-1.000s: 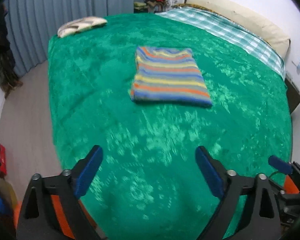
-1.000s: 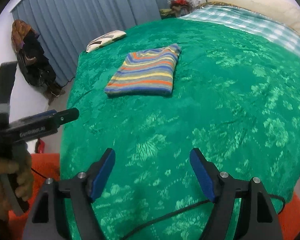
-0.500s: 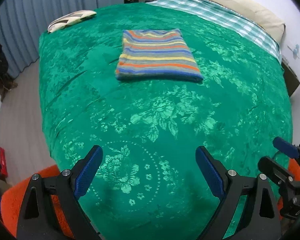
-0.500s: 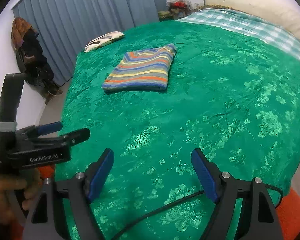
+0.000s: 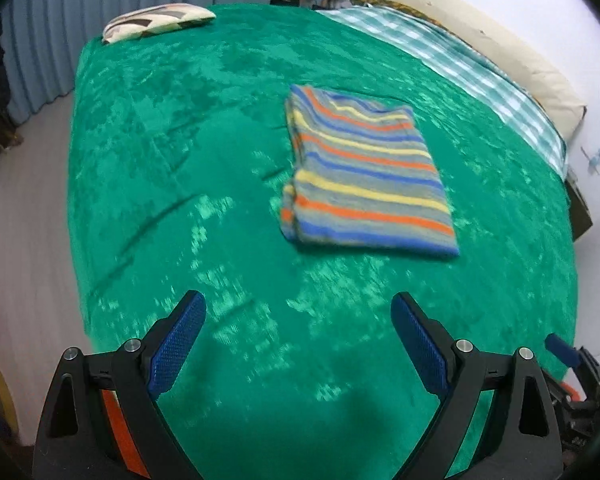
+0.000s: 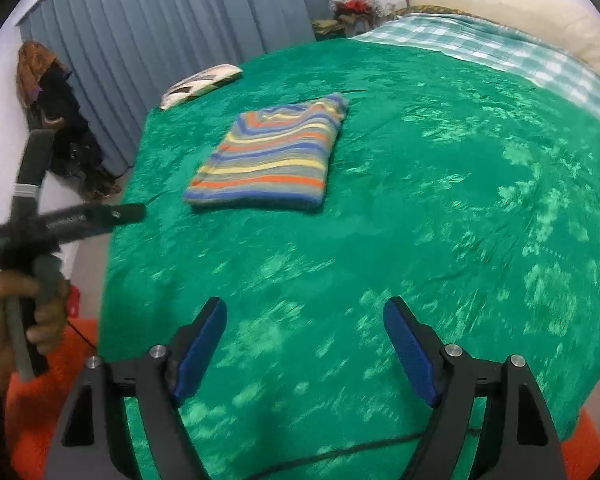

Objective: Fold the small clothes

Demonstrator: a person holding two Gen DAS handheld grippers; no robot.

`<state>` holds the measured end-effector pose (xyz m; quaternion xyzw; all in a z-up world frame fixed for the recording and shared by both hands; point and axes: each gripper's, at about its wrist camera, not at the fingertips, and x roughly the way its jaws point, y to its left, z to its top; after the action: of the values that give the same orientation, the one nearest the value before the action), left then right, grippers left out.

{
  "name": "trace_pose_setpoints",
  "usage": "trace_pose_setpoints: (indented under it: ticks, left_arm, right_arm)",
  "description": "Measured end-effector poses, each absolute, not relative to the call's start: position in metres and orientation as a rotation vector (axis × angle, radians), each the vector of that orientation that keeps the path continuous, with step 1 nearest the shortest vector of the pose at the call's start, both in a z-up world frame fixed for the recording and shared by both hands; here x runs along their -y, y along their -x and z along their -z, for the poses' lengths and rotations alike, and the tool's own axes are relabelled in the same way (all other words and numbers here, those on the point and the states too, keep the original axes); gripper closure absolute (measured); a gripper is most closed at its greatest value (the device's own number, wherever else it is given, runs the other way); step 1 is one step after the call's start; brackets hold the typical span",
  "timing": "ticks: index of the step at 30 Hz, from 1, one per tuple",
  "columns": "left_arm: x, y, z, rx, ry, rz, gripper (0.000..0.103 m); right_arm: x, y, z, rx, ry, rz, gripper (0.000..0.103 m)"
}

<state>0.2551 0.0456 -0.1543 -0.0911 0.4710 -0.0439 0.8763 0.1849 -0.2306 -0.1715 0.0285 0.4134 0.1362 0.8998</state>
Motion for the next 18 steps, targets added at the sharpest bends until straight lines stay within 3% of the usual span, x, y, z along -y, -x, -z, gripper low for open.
trace_pose_setpoints:
  ticks: [3,6,10,18]
  left_arm:
    - [-0.036,-0.247,0.170,-0.958,0.214,0.066,0.008]
    - [-0.018,-0.240,0.198,-0.953,0.183,0.066,0.006]
    - [0.022,-0.231,0.235,-0.911,-0.065,0.002,0.001]
    - [0.021,-0.235,0.238,-0.922,-0.049,0.013,0.001]
  right_arm:
    - [0.230,-0.200,0.184,-0.855,-0.026,-0.186,0.018]
    - [0.229,-0.216,0.203,-0.864,-0.024,-0.087,0.007]
    - [0.220,-0.231,0.238,-0.908,0.040,-0.025,0.000]
    - [0.214,-0.235,0.246,-0.896,0.113,0.014,0.000]
